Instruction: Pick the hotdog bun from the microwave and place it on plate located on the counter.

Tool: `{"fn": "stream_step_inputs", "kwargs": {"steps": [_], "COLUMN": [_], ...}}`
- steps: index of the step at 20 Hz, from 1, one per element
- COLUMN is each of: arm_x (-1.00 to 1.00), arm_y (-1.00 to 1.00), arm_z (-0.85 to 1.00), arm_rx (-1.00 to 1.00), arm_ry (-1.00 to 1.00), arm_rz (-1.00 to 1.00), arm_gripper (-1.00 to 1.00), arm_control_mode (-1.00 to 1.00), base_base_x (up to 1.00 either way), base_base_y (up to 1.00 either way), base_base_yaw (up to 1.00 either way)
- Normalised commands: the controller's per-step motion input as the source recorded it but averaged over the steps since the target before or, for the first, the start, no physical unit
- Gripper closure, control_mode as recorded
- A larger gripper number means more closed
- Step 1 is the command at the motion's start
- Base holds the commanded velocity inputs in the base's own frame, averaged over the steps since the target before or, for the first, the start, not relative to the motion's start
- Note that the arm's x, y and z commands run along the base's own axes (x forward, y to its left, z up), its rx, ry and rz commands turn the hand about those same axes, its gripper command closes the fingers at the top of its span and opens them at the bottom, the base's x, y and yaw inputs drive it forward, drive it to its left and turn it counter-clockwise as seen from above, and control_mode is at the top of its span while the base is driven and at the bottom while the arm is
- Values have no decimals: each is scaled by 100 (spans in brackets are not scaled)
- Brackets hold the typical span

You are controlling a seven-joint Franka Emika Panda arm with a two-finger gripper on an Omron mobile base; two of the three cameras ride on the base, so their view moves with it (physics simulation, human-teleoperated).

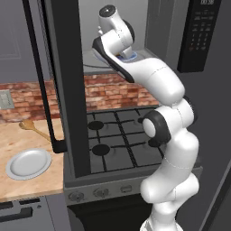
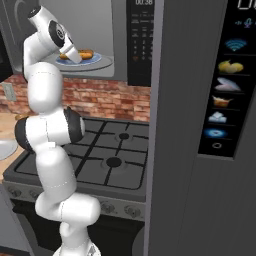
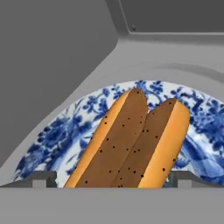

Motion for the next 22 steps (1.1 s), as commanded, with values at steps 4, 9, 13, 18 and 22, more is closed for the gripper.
{"fn": "stream_step_inputs", "kwargs": {"steps": [4,9,13,18,22], "arm_x": [23,1,0,-59,-100], "arm_y": [0,0,0,0,4], "arm_z": [-16,-2,0,1,3], "arm_rx": [0,0,0,0,0], "arm_ry": [-5,-1,0,-12,-9], "arm_rz": [0,0,0,11,23], "arm_gripper": [100,100,100,100,100], "arm_control_mode": [-100,-100,-100,-100,-100], "base_base_x": [0,0,0,0,0], "base_base_y": [0,0,0,0,0], "base_base_yaw": [0,0,0,0,0]}}
